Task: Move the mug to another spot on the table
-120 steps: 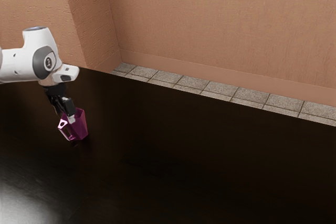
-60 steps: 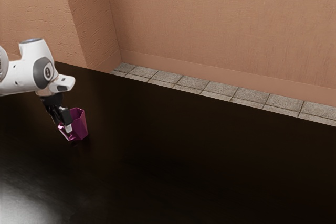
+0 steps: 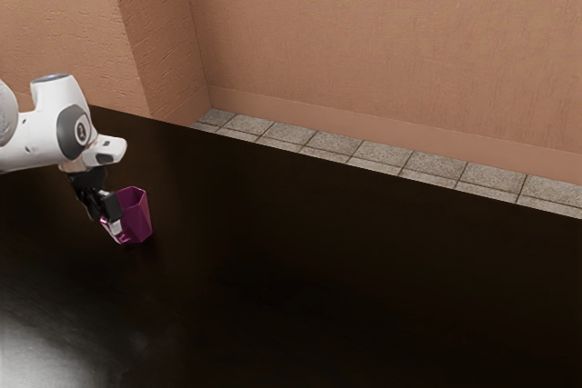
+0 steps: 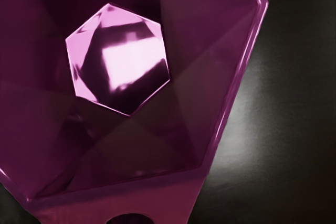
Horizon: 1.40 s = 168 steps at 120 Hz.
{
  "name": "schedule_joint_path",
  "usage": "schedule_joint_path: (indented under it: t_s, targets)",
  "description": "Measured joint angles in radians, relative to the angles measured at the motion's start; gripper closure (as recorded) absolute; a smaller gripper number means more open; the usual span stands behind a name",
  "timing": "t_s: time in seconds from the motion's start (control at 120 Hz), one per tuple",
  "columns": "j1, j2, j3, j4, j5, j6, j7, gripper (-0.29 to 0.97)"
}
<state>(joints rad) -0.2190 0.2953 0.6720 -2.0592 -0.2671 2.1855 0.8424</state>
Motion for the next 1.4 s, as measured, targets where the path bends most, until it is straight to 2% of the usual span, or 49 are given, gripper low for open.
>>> schedule_joint_path:
  t_s: [0.467,0.725,1.0,1.2,1.4]
  targets:
    - [0.0,0.043,-0.028,0.039,-0.012,-0.036,-0.005,0.01]
    - [-0.001,0.064,-0.028,0.036,-0.017,-0.015,-0.008,0.29]
    - [-0.002,0.066,-0.029,0.031,-0.045,0.026,-0.012,0.53]
    - [-0.005,0.048,-0.042,0.031,-0.058,0.044,-0.016,0.61]
    - [-0.007,0.002,-0.107,0.02,-0.06,0.078,-0.018,0.64]
